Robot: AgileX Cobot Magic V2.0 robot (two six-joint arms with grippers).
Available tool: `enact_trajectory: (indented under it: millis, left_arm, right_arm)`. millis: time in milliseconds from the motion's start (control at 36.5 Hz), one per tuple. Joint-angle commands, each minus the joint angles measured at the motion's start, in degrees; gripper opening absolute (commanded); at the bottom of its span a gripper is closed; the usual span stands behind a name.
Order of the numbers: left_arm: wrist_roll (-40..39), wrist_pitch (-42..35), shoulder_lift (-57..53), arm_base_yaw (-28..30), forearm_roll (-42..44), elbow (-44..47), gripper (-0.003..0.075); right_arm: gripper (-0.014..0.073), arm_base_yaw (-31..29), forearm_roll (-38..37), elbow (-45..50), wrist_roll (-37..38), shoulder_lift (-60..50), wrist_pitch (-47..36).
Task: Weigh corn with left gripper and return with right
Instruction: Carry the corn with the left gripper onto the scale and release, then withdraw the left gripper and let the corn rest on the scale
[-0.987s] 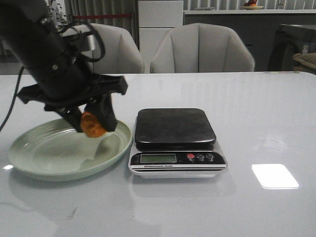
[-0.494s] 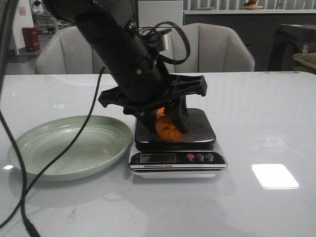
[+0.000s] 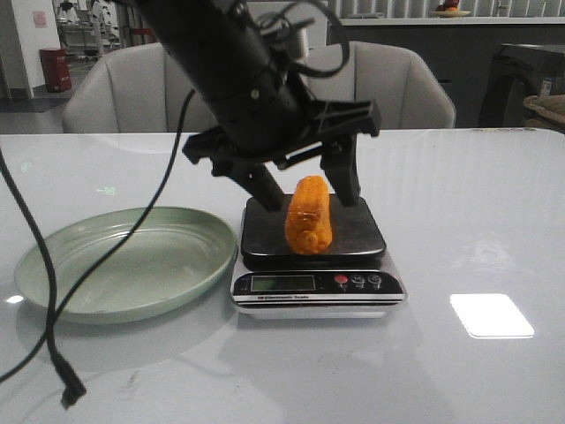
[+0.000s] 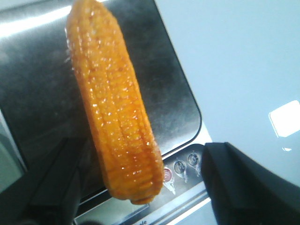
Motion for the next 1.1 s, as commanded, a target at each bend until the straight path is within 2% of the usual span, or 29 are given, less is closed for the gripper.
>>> enact_trajectory:
  millis: [0,219,521,823,1069]
  left_arm:
    - [-0.3,-1.8,-7.9,0.5,2.4,-1.5,0.0531]
    - [-0.3,-2.2,-19.2,5.6,3.2,5.5,0.0531]
    - [-0.3,-3.5,-40.1,11.8,7.8,22.6,0.0531]
    - [-0.3,-3.9,-63.8,12.4,12.6,38.8,0.0531]
    - [0.7,-0.4,-83.1,12.4,14.9,48.4,0.0530]
  right_arm:
    - [0.0208,-0.3,-0.6,0.6,-0.3,-1.1,-4.8]
    - [0.0208,-0.3,-0.6,0.6,-0.3,-1.1,-4.8]
    - [0.0208,-0.3,-0.6,0.6,-0.3,-1.1,-4.8]
    - [0.0208,-0.3,-0.6,0.6,-0.3,-1.1,-4.8]
    - [0.0208,-0.3,-0.6,0.6,-0.3,-1.1,-4.8]
